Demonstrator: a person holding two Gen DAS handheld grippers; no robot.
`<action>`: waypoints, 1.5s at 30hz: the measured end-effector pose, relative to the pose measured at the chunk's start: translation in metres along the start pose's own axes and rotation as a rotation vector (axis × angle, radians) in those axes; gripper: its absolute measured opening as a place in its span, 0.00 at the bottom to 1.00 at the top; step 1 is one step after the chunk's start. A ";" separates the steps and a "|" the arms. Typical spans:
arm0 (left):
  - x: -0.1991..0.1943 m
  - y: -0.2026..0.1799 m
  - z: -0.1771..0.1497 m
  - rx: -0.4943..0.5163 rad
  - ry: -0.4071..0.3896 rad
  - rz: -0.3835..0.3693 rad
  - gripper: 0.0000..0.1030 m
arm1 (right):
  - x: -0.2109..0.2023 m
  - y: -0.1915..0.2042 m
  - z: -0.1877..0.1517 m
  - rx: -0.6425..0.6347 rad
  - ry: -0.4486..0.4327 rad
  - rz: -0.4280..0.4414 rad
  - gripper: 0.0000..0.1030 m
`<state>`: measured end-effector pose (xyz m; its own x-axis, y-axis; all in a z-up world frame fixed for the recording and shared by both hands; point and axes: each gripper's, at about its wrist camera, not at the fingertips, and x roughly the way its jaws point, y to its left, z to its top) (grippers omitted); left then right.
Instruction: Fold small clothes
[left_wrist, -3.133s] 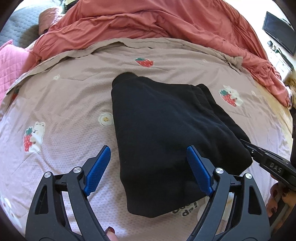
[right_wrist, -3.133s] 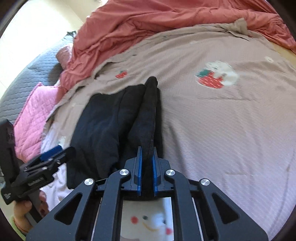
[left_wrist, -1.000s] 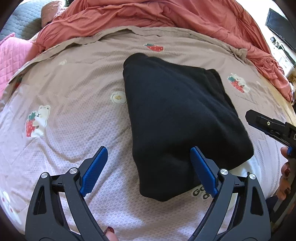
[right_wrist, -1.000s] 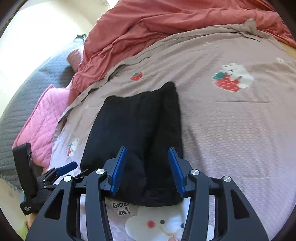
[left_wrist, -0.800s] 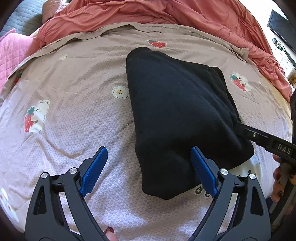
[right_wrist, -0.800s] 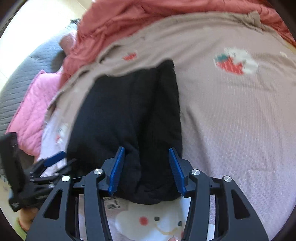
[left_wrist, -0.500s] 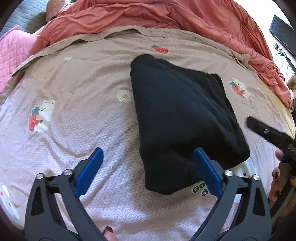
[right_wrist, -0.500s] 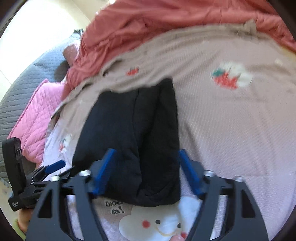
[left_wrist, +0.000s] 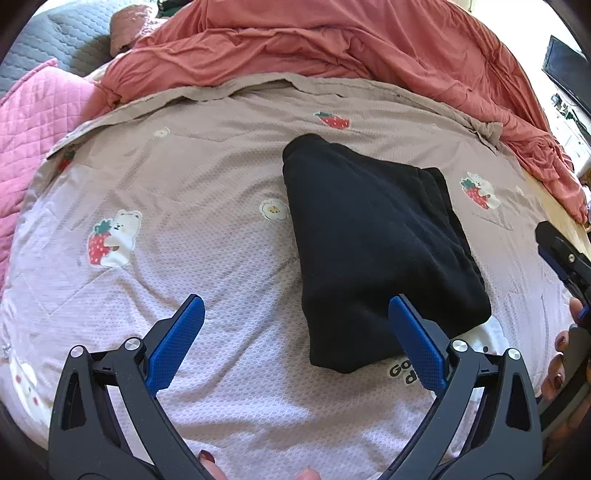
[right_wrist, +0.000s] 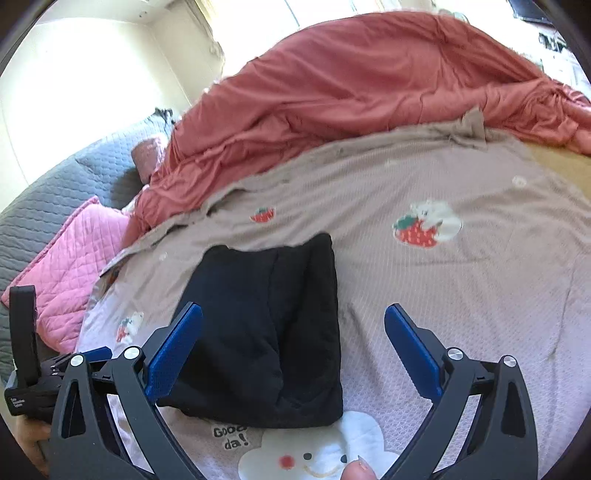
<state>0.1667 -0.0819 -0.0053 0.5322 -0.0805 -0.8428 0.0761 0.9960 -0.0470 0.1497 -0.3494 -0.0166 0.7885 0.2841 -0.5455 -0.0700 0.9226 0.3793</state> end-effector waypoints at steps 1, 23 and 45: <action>-0.002 -0.001 0.000 0.002 -0.004 0.001 0.91 | -0.003 0.002 0.000 -0.006 -0.012 -0.003 0.95; -0.067 0.024 -0.041 -0.025 -0.118 0.003 0.91 | -0.070 0.053 -0.039 -0.117 -0.018 -0.082 0.96; -0.062 0.031 -0.091 -0.055 -0.052 -0.038 0.91 | -0.057 0.059 -0.090 -0.131 0.177 -0.185 0.96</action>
<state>0.0592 -0.0427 -0.0032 0.5728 -0.1191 -0.8110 0.0519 0.9927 -0.1091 0.0456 -0.2879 -0.0307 0.6770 0.1387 -0.7228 -0.0225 0.9855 0.1680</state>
